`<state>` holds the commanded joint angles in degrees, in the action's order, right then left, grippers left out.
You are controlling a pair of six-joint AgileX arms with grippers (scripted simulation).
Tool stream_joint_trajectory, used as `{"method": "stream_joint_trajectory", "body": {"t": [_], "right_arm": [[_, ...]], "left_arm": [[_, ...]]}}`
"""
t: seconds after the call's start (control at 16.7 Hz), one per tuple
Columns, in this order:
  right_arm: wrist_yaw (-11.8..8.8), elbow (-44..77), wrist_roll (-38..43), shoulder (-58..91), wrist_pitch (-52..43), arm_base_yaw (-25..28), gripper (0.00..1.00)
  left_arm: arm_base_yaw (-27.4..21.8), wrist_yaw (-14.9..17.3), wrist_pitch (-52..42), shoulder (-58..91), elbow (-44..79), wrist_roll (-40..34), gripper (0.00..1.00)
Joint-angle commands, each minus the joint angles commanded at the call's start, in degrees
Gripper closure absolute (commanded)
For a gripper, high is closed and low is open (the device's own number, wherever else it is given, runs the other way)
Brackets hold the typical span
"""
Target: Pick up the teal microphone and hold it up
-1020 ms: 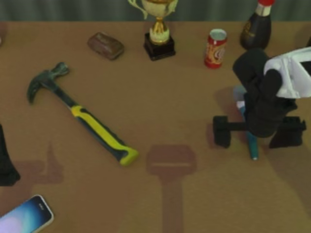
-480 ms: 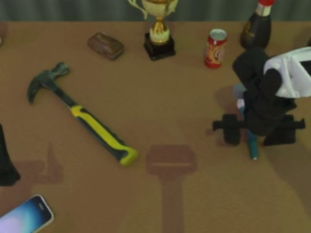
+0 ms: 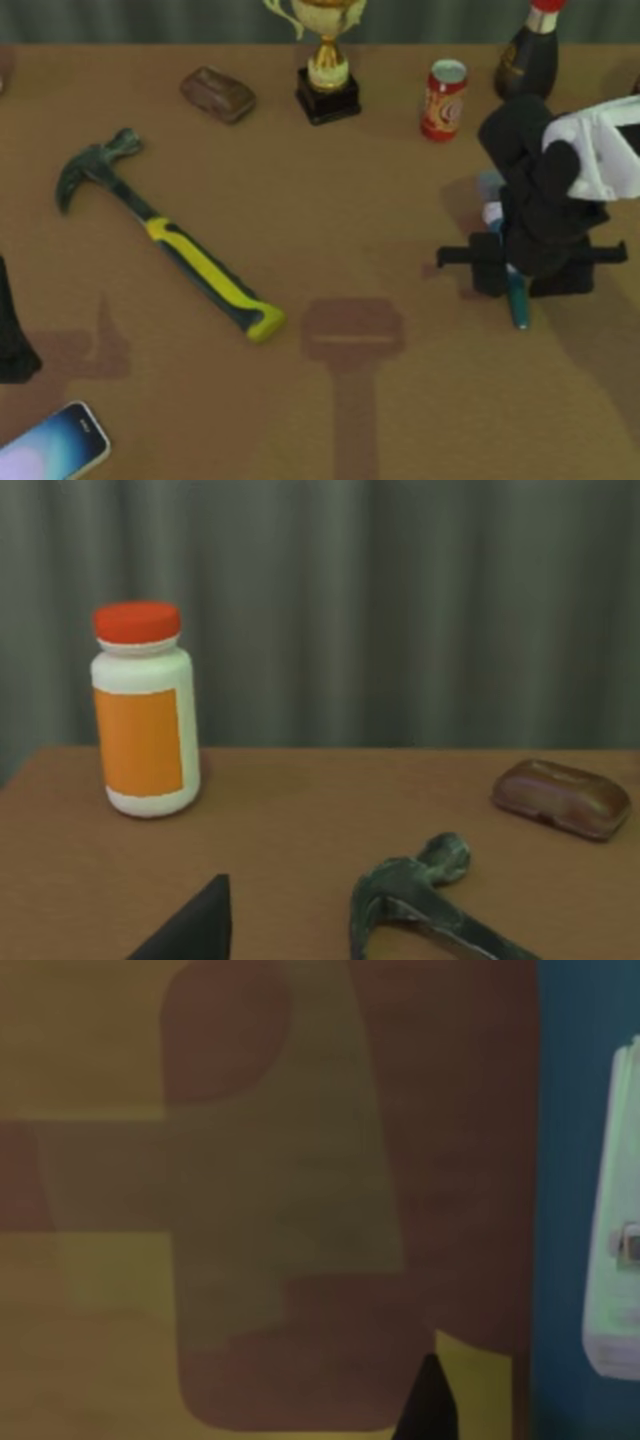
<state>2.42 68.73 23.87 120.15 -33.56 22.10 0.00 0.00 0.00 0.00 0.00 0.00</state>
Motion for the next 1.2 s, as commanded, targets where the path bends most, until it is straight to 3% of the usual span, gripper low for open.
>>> {"method": "stream_joint_trajectory", "body": {"t": [0.06,0.18,0.42,0.66,1.2], "right_arm": [[1.22,1.38,-0.73,-3.54,-1.68,0.12,1.00],[0.98,1.30,-0.94,-3.59,-1.02,0.18,1.00],[-1.84,-0.32,-3.23,-4.91,6.96,0.41,1.00],[-6.99,-4.69,-7.42,-8.10,24.01,0.38,1.00],[-20.75,-18.29,-19.11,-19.64,71.47,0.01,1.00]], "left_arm": [[0.00,0.00,0.00,0.00,0.00,0.00,0.00],[0.00,0.00,0.00,0.00,0.00,0.00,0.00],[0.00,0.00,0.00,0.00,0.00,0.00,0.00],[0.00,0.00,0.00,0.00,0.00,0.00,0.00],[0.00,0.00,0.00,0.00,0.00,0.00,0.00]]}}
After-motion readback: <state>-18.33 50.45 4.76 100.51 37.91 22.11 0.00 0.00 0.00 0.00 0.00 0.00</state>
